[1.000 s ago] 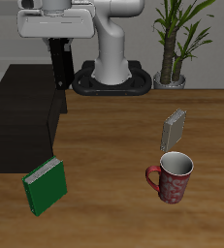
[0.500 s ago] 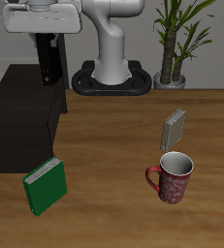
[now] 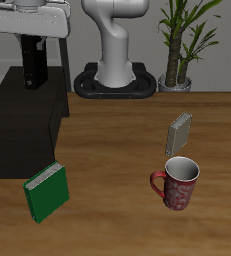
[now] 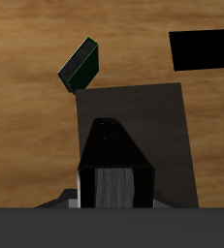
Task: Place the black book upright on top of the shelf
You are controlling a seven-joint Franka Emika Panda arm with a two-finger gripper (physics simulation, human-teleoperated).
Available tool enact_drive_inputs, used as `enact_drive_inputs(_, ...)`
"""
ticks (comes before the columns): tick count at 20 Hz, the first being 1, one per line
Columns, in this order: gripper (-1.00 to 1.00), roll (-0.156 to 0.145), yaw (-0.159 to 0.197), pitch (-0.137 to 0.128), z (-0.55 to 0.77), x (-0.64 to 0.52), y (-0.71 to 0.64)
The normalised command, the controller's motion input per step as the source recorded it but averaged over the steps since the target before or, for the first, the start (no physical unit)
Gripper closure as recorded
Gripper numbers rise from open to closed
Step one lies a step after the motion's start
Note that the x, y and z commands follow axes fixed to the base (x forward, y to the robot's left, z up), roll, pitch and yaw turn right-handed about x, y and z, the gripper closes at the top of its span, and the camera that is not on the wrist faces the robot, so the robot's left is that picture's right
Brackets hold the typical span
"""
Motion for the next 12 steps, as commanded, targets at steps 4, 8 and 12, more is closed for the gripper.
enact_drive_inputs(4,1.00,-0.026,-0.013,0.017,-0.17,0.04,-0.08)
enact_drive_inputs(8,1.00,-0.032,-0.018,0.030,-0.23,0.08,-0.15)
enact_drive_inputs(12,1.00,-0.002,-0.011,0.020,-0.16,0.01,0.02)
